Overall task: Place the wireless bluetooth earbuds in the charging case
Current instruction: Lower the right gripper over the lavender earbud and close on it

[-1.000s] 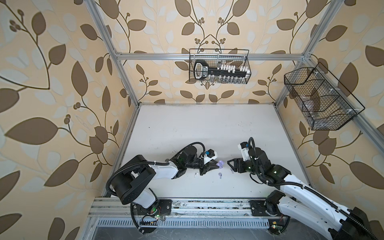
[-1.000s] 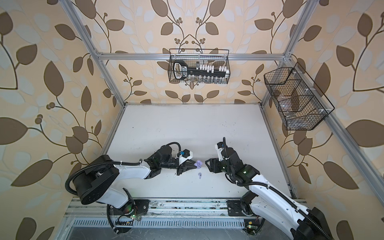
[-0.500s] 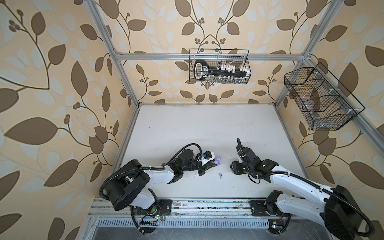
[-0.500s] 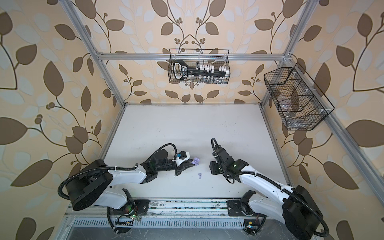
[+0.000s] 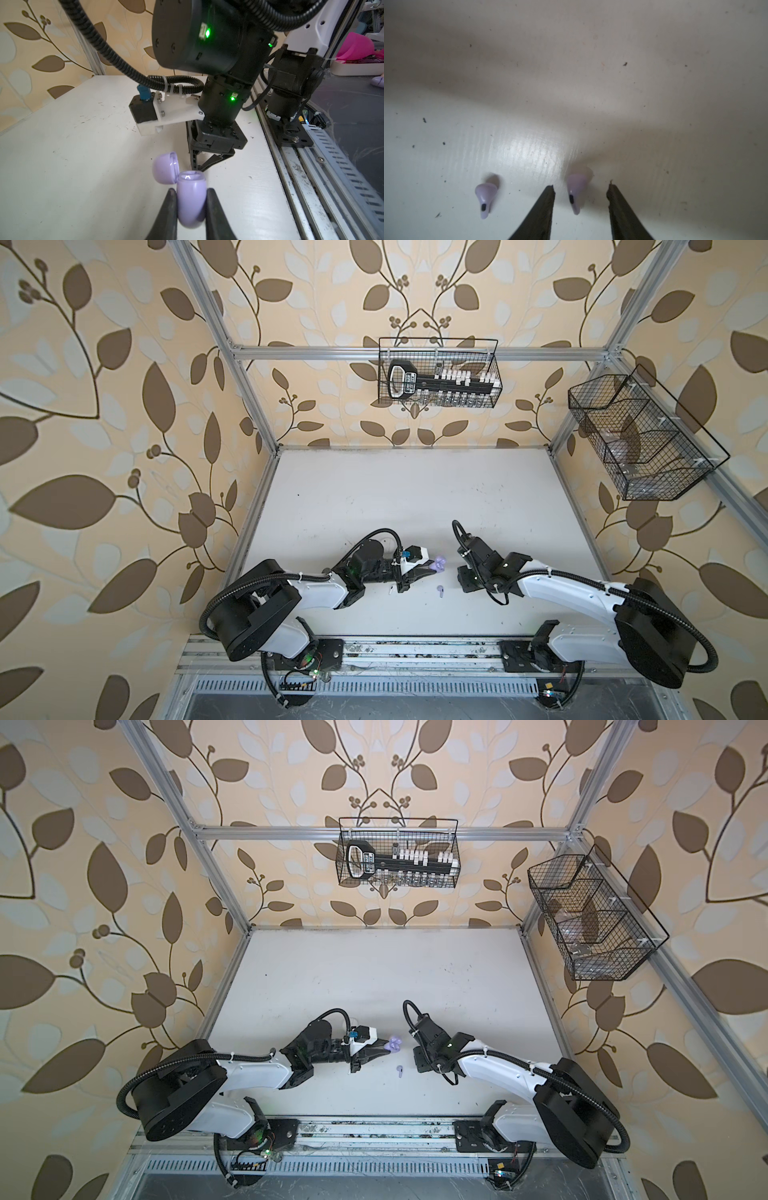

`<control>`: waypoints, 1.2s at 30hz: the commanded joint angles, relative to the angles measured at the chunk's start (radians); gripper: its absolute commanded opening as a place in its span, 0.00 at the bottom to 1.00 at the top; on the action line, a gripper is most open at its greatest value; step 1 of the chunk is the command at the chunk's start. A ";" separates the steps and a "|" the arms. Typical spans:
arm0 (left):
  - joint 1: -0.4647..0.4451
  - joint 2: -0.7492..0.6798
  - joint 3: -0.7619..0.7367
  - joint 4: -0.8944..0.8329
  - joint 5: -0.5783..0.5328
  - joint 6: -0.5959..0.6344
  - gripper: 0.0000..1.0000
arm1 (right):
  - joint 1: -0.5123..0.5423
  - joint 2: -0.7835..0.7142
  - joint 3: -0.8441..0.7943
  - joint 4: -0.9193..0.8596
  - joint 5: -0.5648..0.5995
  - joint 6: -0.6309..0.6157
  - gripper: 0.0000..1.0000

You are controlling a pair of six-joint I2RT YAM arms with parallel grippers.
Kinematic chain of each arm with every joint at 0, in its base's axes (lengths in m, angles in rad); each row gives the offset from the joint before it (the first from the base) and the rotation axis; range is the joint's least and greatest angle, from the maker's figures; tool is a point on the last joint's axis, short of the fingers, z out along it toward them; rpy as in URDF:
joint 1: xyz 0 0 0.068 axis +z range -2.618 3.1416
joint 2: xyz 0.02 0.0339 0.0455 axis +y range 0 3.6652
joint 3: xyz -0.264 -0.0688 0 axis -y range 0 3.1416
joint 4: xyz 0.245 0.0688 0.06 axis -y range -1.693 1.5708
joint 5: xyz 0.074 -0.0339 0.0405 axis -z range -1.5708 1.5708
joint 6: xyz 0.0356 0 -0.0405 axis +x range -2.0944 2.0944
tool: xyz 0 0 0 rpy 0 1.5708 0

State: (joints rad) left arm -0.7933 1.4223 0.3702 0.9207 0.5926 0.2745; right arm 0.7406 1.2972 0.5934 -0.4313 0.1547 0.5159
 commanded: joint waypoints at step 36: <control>-0.007 -0.011 -0.012 0.046 0.030 0.011 0.00 | 0.040 0.109 0.060 -0.044 0.065 0.030 0.33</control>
State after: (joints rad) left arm -0.7933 1.4311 0.3702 0.9283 0.6018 0.2749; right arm 0.7742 1.3941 0.6437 -0.4530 0.2024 0.5316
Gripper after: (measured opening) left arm 0.213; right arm 0.334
